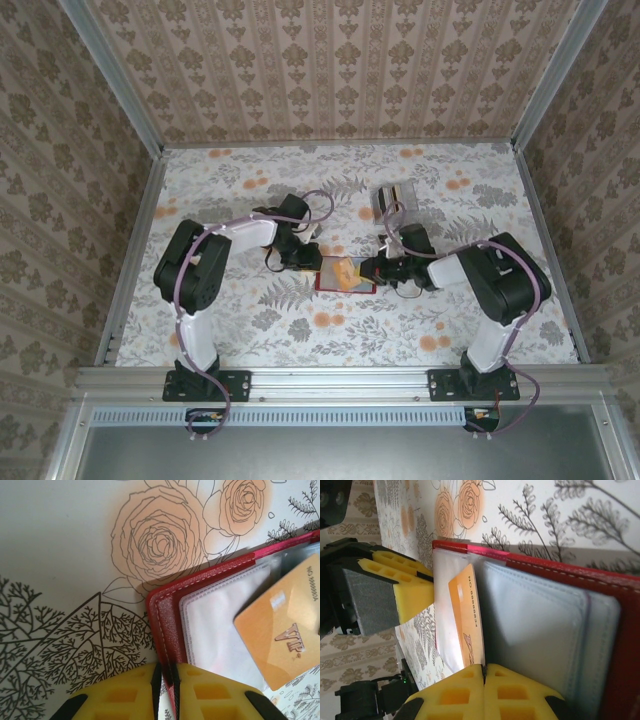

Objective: Put the credit cards into the card holder

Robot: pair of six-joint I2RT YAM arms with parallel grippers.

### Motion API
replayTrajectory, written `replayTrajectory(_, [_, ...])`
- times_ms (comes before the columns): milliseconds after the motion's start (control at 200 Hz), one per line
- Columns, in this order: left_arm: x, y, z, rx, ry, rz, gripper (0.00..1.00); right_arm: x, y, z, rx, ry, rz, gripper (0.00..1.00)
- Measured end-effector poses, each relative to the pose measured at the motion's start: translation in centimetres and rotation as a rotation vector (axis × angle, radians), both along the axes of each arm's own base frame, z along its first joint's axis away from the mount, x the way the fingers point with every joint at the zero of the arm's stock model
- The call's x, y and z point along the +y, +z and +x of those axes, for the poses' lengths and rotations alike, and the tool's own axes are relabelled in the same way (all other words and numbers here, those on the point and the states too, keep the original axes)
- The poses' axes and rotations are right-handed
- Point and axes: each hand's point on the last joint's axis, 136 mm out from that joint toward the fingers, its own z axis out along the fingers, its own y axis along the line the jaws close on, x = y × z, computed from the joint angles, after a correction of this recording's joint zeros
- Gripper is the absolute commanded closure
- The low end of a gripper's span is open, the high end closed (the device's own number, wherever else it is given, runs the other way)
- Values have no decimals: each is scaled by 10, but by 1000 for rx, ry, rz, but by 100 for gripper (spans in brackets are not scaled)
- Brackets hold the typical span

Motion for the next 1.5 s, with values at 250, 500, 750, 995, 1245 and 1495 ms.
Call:
replayTrajectory(250, [0,-1,0,-5,8,-5,82,-11,14,-14,-28,-11,-31,100])
replayTrajectory(500, [0,0,1,3,26,-11,82,-14,9,-19,-12,-15,-41,100])
replayTrajectory(750, [0,0,1,6,33,-12,82,-18,6,-25,-4,-19,-46,100])
replayTrajectory(995, [0,0,1,6,33,-12,82,-21,2,-29,6,-35,-46,100])
replayTrajectory(1245, [0,0,1,6,33,-12,82,-21,3,-27,8,-50,-36,100])
replayTrajectory(1495, [0,0,1,6,33,-13,82,-21,4,-23,4,-69,-37,100])
